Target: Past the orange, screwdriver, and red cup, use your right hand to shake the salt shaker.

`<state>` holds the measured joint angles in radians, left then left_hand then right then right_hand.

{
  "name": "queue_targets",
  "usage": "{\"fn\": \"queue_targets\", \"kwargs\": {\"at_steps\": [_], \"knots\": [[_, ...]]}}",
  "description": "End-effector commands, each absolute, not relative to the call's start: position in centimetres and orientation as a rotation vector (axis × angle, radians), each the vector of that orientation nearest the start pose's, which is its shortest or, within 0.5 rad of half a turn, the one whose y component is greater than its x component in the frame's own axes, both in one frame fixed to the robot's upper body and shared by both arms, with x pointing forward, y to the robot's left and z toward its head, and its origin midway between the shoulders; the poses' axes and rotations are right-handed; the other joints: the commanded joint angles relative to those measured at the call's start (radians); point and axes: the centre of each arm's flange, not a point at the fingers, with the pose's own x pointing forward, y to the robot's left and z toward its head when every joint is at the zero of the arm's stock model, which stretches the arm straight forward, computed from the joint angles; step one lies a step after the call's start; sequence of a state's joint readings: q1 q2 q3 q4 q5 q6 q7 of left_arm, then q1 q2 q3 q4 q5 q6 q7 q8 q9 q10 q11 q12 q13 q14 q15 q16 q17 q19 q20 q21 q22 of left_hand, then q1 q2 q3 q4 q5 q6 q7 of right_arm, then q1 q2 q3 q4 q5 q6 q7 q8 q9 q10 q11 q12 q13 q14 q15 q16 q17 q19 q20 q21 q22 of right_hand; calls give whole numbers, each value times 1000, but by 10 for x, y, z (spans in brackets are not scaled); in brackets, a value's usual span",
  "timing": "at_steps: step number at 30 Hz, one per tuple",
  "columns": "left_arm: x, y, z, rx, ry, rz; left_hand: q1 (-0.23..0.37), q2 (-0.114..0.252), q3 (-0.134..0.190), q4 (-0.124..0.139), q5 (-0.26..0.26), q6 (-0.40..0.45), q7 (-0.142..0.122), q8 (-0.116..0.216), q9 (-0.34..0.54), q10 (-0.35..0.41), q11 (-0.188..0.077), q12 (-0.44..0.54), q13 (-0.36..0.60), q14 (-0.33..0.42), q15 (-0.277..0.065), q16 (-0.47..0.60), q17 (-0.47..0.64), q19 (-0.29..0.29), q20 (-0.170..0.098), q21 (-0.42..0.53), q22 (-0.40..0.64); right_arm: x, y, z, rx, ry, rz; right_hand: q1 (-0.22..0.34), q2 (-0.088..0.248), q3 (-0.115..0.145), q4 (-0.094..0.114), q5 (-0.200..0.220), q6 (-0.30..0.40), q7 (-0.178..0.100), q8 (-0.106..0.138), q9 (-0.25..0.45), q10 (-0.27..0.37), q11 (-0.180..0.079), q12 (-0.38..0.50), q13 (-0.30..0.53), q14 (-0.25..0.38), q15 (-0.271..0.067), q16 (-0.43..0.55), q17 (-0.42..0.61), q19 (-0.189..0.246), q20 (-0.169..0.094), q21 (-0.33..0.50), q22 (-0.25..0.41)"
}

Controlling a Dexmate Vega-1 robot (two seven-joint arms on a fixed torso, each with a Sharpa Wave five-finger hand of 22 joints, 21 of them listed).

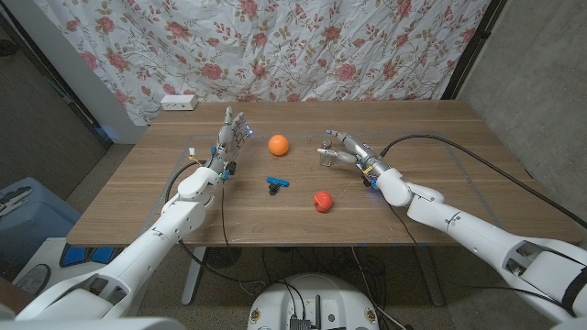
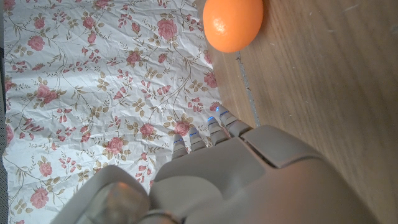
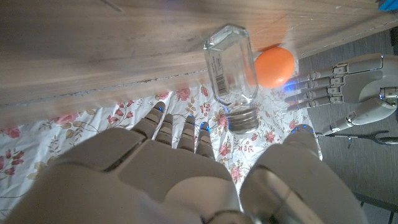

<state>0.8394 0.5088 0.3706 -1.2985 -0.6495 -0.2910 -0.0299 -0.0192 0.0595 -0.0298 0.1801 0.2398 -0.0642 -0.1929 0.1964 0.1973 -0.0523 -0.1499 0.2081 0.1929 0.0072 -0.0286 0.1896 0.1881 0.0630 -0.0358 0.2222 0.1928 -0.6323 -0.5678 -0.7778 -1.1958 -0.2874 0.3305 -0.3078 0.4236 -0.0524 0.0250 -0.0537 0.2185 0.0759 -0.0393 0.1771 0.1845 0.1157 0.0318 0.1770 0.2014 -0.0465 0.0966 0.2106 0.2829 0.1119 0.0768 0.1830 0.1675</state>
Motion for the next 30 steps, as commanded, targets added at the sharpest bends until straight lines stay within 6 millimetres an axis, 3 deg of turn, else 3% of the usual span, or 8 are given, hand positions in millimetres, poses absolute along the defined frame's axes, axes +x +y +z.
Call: {"fn": "queue_targets", "kwargs": {"at_steps": [1, 9, 30], "knots": [[653, 290, -28, -42, -594, -207, 0, 101, -2, 6, 7, 2, -8, 4, 6, 1, -6, 4, 4, 0, -105, 5, 6, 4, -24, 5, 5, 664, -192, -38, -847, -777, 193, -23, 4, -9, 9, 8, -2, 14, 3, -1, -18, -4, 2, -2, -4, -14, 1, -2, 16, -29, 10, 2], [653, 290, -28, -42, -594, -207, 0, 101, -2, 6, 7, 2, -8, 4, 6, 2, -7, 4, 4, 0, -105, 5, 6, 4, -24, 5, 5, 669, -198, -29, -752, -761, 194, -40, 4, -15, 15, 10, -8, 31, 4, -3, -28, 2, 3, -7, -10, -25, -2, -8, 18, -50, 9, 2], [653, 290, -28, -42, -594, -207, 0, 101, -2, 6, 7, 3, -8, 4, 6, 1, -7, 4, 4, 0, -106, 5, 6, 4, -24, 4, 5, 666, -215, -19, -534, -717, 164, -90, 25, -24, 41, 13, 3, 43, 11, -5, -7, -2, 14, -13, -5, -28, 3, -12, 19, -57, 8, 2]]}}
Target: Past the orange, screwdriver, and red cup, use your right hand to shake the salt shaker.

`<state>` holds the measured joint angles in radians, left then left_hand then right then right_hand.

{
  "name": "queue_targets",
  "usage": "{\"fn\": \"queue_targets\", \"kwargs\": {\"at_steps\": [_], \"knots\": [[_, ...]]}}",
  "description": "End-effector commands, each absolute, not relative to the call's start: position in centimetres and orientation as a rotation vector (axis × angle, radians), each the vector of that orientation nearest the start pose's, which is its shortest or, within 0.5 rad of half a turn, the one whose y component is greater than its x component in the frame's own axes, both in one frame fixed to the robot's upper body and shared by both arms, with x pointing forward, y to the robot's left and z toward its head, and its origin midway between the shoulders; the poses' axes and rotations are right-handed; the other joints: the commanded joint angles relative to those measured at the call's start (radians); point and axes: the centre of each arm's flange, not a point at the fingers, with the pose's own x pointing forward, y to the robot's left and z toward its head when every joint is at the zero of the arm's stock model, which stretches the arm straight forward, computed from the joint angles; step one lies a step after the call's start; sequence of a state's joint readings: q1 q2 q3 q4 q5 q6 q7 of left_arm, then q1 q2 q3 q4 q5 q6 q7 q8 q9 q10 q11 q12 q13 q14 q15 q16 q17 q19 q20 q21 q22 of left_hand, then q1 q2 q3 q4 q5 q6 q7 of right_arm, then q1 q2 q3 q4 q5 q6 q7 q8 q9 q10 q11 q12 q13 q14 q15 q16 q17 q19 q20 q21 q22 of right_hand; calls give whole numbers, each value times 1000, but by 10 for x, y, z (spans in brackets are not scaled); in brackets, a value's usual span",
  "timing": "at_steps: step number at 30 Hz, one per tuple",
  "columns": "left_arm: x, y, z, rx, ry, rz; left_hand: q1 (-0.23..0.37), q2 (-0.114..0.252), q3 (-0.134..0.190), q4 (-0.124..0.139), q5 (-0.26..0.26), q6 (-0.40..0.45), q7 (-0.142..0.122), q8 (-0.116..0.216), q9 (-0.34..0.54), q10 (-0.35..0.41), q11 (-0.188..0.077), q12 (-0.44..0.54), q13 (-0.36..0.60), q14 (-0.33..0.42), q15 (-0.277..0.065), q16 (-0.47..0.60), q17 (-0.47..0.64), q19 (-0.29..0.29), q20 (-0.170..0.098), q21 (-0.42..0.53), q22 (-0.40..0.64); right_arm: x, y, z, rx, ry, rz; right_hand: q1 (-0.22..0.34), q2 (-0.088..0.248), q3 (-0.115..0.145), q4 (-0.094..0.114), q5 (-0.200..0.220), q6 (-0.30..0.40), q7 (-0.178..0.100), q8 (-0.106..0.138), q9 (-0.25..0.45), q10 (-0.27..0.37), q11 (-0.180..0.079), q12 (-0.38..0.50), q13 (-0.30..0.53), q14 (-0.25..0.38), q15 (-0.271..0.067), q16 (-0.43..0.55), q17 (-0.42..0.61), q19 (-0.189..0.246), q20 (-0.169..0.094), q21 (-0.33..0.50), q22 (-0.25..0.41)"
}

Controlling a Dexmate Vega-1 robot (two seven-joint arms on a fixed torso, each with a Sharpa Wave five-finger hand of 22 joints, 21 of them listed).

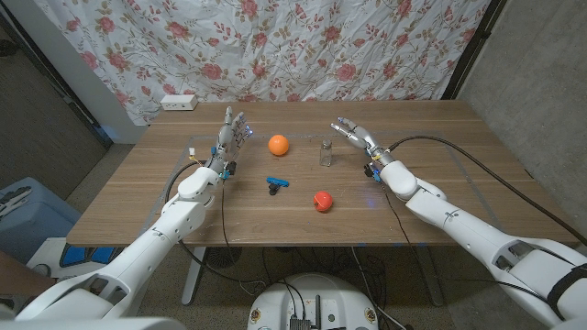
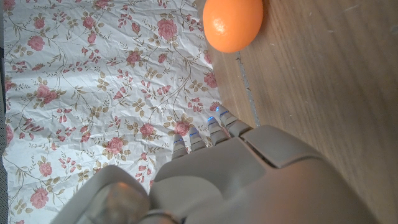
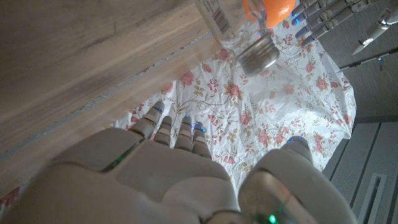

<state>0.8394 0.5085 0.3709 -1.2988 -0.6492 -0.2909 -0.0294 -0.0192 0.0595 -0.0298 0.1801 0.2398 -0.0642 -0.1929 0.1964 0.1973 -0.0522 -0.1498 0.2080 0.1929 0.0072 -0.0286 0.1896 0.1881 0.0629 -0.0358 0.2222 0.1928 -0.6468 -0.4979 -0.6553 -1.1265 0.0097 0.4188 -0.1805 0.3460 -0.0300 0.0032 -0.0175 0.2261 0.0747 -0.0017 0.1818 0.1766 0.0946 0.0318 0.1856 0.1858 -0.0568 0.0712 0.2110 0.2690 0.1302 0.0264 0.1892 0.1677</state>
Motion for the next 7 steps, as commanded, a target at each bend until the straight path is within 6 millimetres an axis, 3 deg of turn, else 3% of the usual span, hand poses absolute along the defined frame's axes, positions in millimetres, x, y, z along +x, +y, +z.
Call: {"fn": "queue_targets", "kwargs": {"at_steps": [1, 7], "knots": [[653, 290, -28, -42, -594, -207, 0, 101, -2, 6, 7, 3, -7, 5, 6, -1, -5, 3, 4, 0, -106, 5, 6, 4, -24, 5, 5, 665, -217, -20, -523, -713, 158, -14, 4, -2, 6, 5, 5, 6, 6, 3, 16, -3, 6, 2, 7, -2, 3, 1, 1, -7, 2, 2], [653, 290, -28, -42, -594, -207, 0, 101, -2, 6, 7, 3, -7, 5, 6, 1, -5, 4, 4, 0, -106, 5, 6, 4, -24, 4, 5, 660, -225, -21, -461, -679, 140, -33, 17, -3, 17, 7, 12, 8, 8, 2, 33, -3, 11, 1, 18, -1, 8, 0, 7, -6, 3, 1]]}}
